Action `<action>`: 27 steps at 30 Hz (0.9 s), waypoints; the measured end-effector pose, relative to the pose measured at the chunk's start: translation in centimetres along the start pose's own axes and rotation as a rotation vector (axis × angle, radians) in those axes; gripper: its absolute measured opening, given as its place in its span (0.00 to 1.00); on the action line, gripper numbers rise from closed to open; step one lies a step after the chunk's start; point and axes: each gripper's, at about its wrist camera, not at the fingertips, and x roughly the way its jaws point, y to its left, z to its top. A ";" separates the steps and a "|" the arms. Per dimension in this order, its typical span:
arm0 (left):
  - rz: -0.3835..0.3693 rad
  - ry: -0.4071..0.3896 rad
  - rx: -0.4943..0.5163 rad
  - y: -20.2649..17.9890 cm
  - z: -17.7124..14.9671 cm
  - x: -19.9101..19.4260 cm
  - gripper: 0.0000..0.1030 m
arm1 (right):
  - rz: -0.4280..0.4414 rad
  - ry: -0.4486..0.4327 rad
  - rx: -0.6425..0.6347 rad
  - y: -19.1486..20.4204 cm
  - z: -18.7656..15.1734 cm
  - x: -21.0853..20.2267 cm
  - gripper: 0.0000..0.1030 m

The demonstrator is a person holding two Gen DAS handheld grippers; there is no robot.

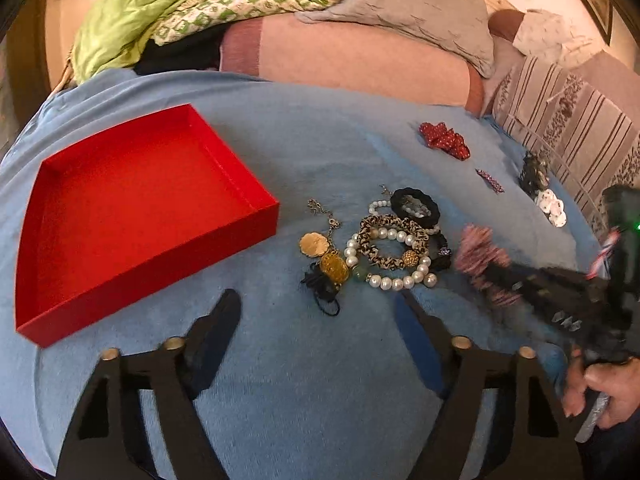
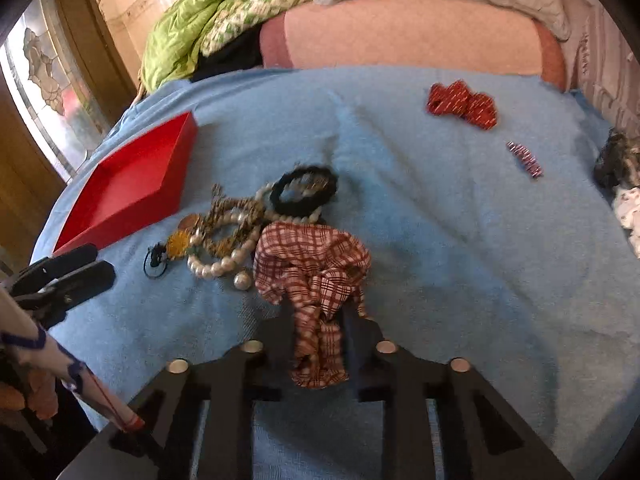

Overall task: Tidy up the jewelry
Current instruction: 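Grasp the red plaid scrunchie with the right tool while the left grasps the black cord with gold pendant, then carry the scrunchie with the right tool while the left carries the pendant cord to the red tray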

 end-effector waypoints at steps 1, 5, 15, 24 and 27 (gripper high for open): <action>-0.007 0.013 0.002 0.0 0.1 0.5 0.61 | 0.006 -0.025 0.017 -0.4 0.1 -0.7 0.16; -0.014 0.042 0.015 -0.3 0.6 2.0 0.48 | 0.029 -0.081 0.075 -1.5 0.2 -2.2 0.16; 0.045 0.054 0.071 -0.9 0.8 5.1 0.31 | 0.072 -0.107 0.081 -1.6 0.2 -2.9 0.17; -0.024 0.000 0.051 0.1 0.5 3.6 0.11 | 0.078 -0.136 0.081 -1.6 0.1 -3.5 0.17; -0.050 -0.042 0.046 0.3 0.5 2.1 0.11 | 0.080 -0.150 0.075 -1.4 0.1 -3.8 0.17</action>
